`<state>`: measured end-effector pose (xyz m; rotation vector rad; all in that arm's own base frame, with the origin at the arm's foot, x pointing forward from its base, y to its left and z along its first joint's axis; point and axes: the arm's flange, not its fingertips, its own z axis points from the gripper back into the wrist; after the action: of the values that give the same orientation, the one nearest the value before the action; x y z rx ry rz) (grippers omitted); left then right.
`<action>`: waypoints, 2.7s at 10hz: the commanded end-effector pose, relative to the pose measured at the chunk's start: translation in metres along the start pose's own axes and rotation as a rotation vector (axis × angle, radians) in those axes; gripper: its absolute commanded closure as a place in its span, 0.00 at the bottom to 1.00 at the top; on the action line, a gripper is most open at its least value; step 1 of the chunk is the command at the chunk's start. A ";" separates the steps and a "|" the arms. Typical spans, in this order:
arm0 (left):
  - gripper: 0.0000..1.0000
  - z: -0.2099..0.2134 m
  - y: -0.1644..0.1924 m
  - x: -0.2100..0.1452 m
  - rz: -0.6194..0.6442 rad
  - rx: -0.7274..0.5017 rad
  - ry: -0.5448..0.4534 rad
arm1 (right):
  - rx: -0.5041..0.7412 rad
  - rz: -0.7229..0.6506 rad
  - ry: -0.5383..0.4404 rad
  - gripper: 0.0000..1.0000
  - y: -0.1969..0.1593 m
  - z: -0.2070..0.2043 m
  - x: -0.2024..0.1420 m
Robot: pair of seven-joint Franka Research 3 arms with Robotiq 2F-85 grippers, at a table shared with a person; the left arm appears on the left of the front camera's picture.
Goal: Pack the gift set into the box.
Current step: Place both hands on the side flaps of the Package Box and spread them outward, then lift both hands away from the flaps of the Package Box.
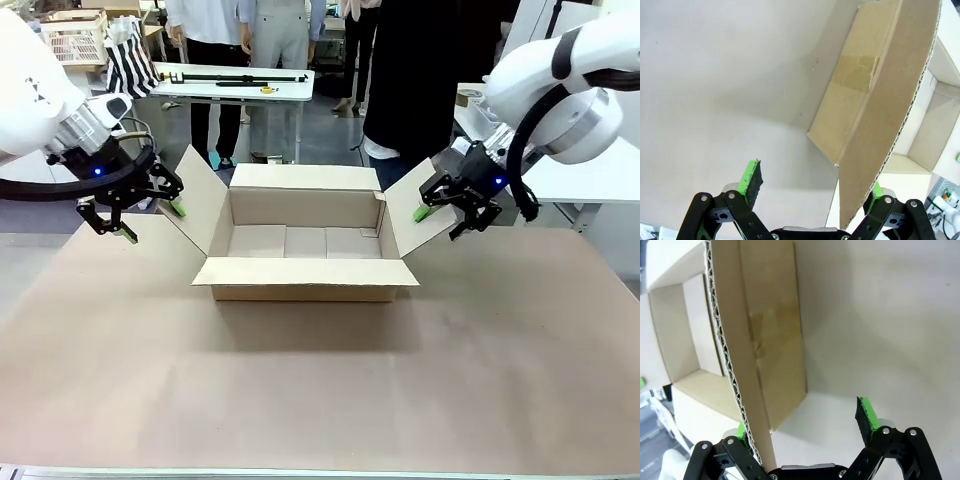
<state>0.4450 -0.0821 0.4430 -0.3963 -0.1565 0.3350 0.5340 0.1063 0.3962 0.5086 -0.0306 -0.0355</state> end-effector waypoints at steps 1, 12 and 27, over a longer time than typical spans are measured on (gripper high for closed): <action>0.00 0.002 -0.001 0.000 0.008 0.015 -0.002 | -0.029 0.032 -0.007 0.00 0.008 0.000 0.001; 0.00 0.002 -0.001 0.000 0.008 0.015 -0.002 | -0.029 0.032 -0.007 0.00 0.008 0.000 0.001; 0.00 0.002 -0.001 0.000 0.008 0.015 -0.002 | -0.029 0.032 -0.007 0.00 0.008 0.000 0.001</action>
<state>0.4450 -0.0821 0.4430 -0.3963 -0.1564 0.3350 0.5340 0.1097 0.3994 0.4980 -0.0364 -0.0186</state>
